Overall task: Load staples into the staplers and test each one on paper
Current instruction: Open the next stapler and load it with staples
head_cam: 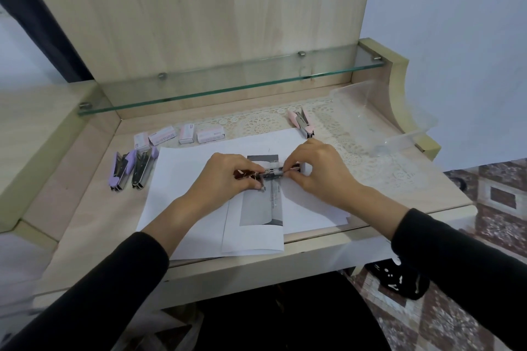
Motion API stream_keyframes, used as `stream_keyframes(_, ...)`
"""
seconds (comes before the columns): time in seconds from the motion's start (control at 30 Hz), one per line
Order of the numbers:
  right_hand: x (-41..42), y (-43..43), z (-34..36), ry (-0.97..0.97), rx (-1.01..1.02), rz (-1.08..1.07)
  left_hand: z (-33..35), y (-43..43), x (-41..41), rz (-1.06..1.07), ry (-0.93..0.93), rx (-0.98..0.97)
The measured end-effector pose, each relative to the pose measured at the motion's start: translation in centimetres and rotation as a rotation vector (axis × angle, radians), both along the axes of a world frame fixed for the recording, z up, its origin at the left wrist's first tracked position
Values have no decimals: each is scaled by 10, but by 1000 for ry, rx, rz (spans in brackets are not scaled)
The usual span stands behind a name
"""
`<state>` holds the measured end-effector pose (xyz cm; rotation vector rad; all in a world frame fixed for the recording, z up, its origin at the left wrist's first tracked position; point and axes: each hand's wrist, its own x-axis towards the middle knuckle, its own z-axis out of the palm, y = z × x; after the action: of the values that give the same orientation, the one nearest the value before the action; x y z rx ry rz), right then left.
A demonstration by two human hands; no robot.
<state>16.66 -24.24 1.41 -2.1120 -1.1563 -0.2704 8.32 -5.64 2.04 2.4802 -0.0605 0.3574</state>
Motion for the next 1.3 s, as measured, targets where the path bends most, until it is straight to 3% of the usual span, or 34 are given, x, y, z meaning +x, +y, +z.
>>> stream_keyframes(0.2, 3, -18, 24, 128, 22, -119, -5, -2, -1, 34, 1, -93)
stream_keyframes(0.5, 52, -65, 63, 61, 64, -484, -18, -2, -4, 23, -111, -81)
stream_keyframes(0.7, 79, -83, 61, 114, -64, -647, -20, -1, -3, 22, -123, -79)
stream_keyframes(1.1, 85, -86, 60, 202, -98, -675, -21, 0, 1, 24, -104, -136)
stream_keyframes(1.3, 75, -66, 65, 138, 4, -520, -12, -2, 0, 15, -31, -186)
